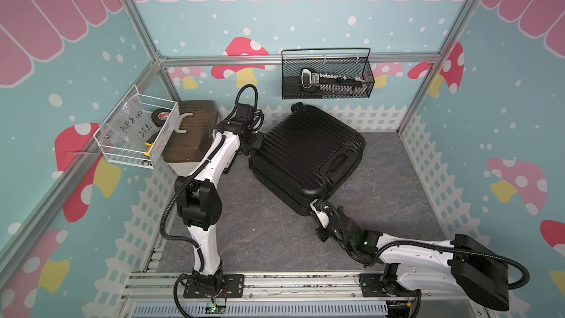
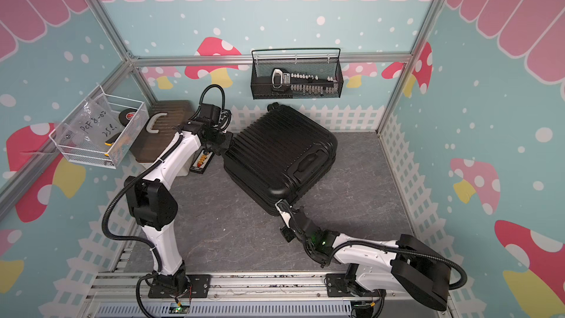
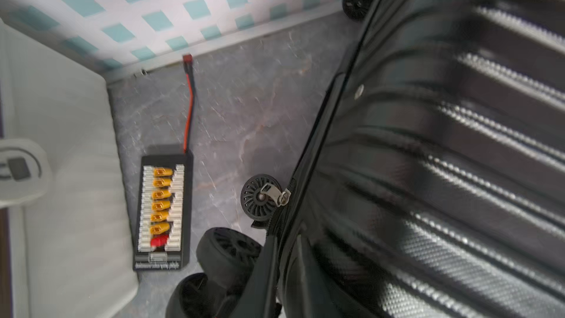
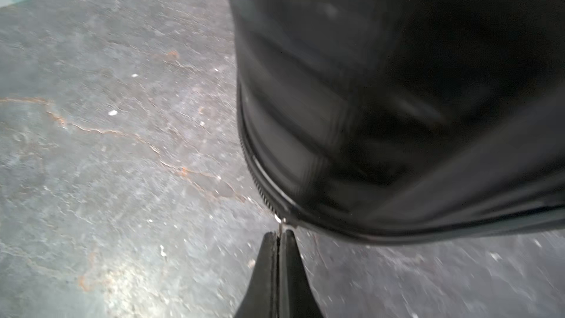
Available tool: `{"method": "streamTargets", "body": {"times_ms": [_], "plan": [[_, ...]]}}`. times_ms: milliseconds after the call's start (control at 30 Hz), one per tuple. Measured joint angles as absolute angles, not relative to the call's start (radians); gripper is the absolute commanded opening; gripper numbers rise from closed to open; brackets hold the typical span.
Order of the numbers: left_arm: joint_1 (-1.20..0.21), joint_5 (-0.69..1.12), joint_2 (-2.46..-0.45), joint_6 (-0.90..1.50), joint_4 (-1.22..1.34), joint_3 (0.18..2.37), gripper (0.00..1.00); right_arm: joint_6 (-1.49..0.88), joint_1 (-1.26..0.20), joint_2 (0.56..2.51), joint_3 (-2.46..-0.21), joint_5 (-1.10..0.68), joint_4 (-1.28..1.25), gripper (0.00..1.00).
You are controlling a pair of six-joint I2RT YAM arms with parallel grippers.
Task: Close the suitcase zippers
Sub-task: Zip the zipper on the suitcase.
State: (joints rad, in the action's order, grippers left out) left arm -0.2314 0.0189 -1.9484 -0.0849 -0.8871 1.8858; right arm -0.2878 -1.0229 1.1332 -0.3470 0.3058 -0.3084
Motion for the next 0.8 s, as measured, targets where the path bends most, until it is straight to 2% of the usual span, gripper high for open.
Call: {"method": "streamTargets", "body": {"times_ms": [233,433,633,800], "plan": [[-0.267,-0.008,-1.826,-0.026,-0.802,1.706,0.16,-0.315,-1.03,1.021,-0.326,0.387,-0.171,0.0],[-0.303,-0.008,-1.719,0.024,-0.754,1.561,0.16,-0.358,-1.021,0.946,-0.321,0.539,-0.038,0.0],[-0.339,0.035,-1.637,0.054,-0.739,1.446,0.15,-0.395,-0.925,0.921,-0.321,0.628,0.023,0.0],[-0.355,0.083,-1.576,0.062,-0.736,1.385,0.2,-0.407,-0.822,0.907,-0.321,0.633,0.034,0.0]]}}
